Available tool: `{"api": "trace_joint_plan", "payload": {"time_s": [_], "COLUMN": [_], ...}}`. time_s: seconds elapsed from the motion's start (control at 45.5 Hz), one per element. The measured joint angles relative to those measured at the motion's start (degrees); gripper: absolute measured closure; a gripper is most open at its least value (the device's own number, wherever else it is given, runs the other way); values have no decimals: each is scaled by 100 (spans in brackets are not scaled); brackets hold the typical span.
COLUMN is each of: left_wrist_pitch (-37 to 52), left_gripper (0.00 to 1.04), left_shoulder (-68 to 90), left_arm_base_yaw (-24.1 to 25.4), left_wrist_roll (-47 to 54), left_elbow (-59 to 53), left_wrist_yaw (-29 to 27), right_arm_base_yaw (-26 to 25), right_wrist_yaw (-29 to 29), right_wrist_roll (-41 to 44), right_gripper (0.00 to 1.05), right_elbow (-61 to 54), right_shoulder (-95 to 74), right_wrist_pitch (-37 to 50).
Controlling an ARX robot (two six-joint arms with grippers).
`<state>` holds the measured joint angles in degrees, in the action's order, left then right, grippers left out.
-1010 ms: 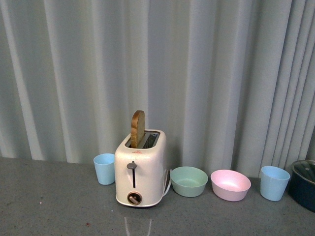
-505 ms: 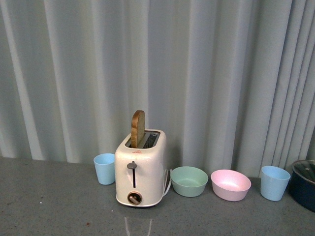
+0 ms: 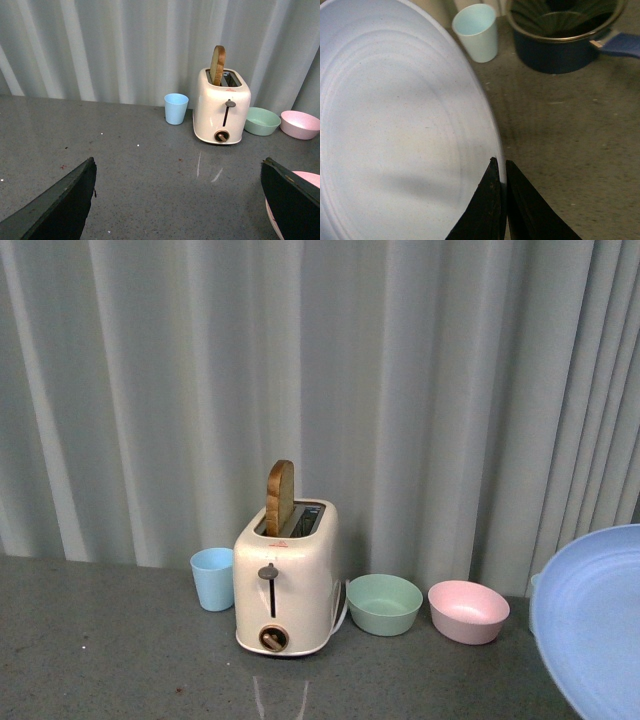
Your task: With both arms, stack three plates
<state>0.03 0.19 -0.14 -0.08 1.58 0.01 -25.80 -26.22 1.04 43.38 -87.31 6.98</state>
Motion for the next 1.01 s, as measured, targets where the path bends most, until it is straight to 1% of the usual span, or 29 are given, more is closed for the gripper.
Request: {"api": "trace_joint_plan", "payload": {"time_s": [0.066, 0.132, 0.417, 0.505, 0.725, 1.01], "left_wrist_pitch": [0, 0, 0, 0, 0, 0], "left_gripper": [7, 7, 7, 7, 7, 7], "left_shoulder": [0, 0, 0, 0, 0, 0], "left_arm_base_yaw": [0, 0, 0, 0, 0, 0], "left_wrist_roll": [0, 0, 0, 0, 0, 0], "left_elbow": [0, 0, 0, 0, 0, 0], "left_wrist_yaw": [0, 0, 0, 0, 0, 0], "right_arm_base_yaw": [293, 730, 2142, 2450, 2887, 2990], "right_wrist_yaw": [35, 92, 188, 210, 258, 258], "right_wrist_roll": [-155, -363, -1158, -1377, -1681, -1899], "right_gripper": [102, 102, 102, 102, 102, 102], "right_elbow": [-140, -323, -619, -623, -623, -627], "right_shoulder": [-2, -48, -584, -785, -1250, -1873], "right_wrist_pitch": [164, 376, 949, 1102, 1263, 1534]}}
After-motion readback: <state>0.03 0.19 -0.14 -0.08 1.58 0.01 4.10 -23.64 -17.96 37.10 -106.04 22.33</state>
